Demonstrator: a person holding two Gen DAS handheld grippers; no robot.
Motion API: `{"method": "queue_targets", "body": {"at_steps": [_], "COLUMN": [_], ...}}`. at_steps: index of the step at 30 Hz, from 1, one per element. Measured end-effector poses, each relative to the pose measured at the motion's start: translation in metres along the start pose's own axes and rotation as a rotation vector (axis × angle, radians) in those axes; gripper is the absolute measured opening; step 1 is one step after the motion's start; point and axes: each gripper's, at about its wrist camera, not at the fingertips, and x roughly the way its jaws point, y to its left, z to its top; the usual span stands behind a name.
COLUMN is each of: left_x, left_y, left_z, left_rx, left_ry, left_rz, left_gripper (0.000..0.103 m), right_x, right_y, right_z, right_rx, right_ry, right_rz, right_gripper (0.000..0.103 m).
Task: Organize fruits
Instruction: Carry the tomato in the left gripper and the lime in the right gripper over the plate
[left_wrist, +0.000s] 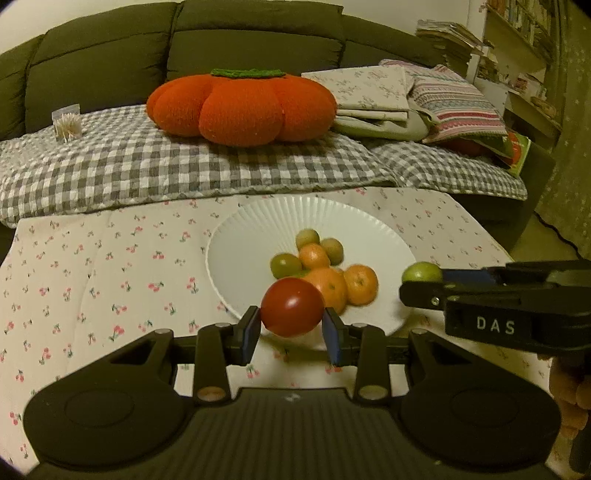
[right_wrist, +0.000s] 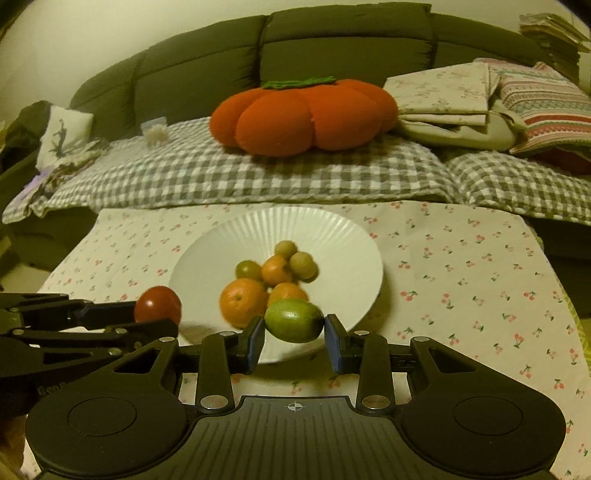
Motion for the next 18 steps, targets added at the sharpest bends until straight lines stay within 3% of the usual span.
{"method": "queue_targets", "body": {"at_steps": [6, 18], "left_x": [0.012, 0.030], "left_y": [-0.004, 0.003], "left_z": [0.004, 0.000], "left_rx": [0.037, 0.004], "left_ry": [-0.009, 0.032], "left_rz": [0.042, 0.041], "left_gripper": [0.035, 0.035], "right_x": [0.013, 0.032], "right_y": [-0.009, -0.020], "right_z": [0.004, 0.002], "right_rx": [0.020, 0.041], "right_ry": [0.002, 0.026], "right_rz": [-0.026, -0.056], "right_gripper": [0.033, 0.033]}}
